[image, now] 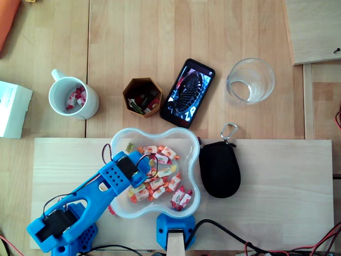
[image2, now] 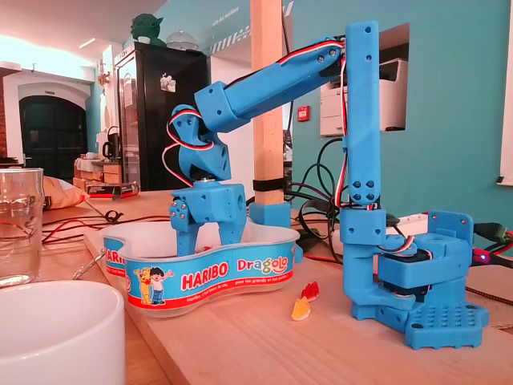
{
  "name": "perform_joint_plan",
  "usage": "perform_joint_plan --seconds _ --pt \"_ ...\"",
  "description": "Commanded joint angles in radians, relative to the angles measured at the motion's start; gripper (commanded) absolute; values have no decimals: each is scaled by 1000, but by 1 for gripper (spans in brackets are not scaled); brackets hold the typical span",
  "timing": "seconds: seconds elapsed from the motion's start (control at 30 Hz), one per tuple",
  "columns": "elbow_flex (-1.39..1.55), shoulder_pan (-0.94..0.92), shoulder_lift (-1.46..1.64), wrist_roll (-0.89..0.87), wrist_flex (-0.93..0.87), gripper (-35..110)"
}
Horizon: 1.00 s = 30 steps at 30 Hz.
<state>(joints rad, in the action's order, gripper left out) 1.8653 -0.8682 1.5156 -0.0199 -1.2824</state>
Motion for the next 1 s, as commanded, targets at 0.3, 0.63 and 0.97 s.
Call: perform_joint_plan --seconds 0.3,0.63,0.97 --pt "8 -9 40 0 -8 13" --pt "3 -6 37 0 -6 -3" --pt "-8 -8 41 -18 -20 -3"
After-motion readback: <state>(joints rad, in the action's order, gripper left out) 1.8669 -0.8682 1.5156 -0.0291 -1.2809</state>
